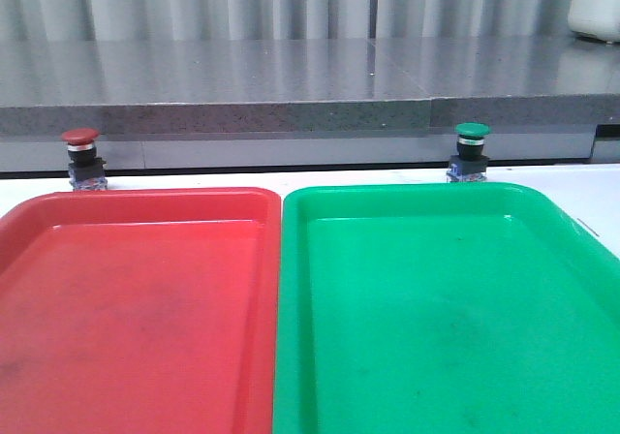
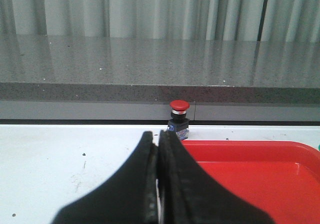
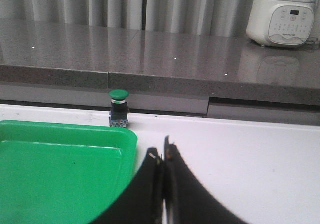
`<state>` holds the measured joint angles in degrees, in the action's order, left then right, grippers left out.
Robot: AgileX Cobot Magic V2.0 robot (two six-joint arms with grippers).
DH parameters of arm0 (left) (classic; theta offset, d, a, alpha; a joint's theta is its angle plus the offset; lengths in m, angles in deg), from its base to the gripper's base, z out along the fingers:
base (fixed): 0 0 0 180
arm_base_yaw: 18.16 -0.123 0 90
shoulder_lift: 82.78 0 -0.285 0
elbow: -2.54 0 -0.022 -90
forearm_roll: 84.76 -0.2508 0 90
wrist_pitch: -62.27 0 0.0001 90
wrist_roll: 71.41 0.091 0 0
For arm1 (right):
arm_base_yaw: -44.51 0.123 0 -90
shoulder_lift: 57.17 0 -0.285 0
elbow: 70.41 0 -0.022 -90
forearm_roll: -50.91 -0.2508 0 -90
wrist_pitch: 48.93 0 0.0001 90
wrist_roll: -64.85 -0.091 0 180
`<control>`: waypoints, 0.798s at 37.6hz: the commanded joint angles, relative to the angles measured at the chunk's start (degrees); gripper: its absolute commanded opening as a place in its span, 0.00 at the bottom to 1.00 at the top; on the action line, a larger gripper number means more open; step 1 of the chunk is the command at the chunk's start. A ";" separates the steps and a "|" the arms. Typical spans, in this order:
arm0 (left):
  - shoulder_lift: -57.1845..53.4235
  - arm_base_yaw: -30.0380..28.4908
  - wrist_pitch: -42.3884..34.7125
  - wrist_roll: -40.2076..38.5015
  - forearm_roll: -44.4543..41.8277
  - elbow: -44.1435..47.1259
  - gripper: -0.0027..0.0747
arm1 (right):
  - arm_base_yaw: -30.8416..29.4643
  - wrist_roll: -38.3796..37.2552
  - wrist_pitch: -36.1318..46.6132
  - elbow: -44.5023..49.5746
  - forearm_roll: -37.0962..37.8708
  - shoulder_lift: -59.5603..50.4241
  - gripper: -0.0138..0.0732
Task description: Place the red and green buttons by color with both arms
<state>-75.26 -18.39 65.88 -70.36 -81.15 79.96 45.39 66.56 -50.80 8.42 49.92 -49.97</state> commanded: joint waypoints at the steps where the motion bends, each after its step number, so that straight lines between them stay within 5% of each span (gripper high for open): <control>1: -0.89 0.32 -4.76 -0.43 0.03 1.45 0.01 | 0.01 -0.05 5.02 -0.40 0.23 -0.95 0.08; 22: -0.89 0.32 -7.32 -0.43 0.03 1.17 0.01 | 0.00 -0.07 6.65 -0.94 -1.21 -0.95 0.08; 30: -0.51 0.32 -6.60 -0.43 0.57 -10.68 0.01 | 0.00 -0.07 -4.29 -13.94 -1.88 -0.64 0.08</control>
<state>-75.26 -18.39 63.43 -70.36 -81.15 74.84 45.39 66.56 -56.39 0.21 48.34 -49.97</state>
